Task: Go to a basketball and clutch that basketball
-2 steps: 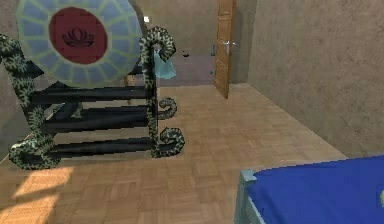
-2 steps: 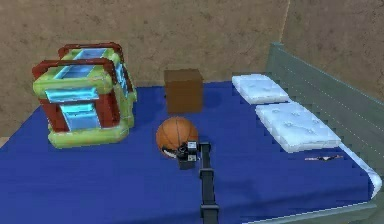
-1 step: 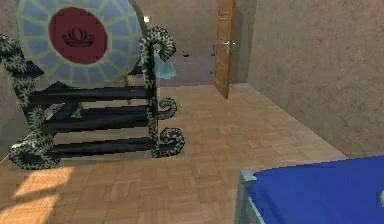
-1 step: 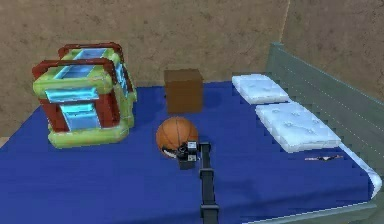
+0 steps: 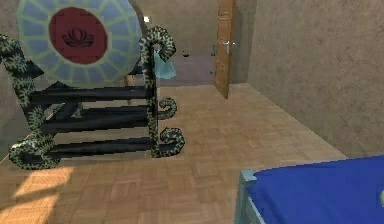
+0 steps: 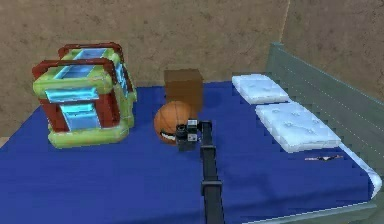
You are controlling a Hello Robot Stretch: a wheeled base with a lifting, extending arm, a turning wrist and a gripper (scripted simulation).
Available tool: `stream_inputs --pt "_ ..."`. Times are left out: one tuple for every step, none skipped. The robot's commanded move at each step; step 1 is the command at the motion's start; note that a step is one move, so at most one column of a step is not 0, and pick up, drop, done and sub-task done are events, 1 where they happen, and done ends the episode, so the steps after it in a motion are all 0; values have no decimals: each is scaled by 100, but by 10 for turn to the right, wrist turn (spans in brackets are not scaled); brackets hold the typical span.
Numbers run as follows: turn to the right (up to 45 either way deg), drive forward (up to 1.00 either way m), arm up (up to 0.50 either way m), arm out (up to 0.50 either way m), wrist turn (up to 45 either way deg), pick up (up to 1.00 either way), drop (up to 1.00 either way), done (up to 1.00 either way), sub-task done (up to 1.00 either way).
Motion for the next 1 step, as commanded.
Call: stream_inputs --pt "0 0 0 0 0 0 0 100 0"
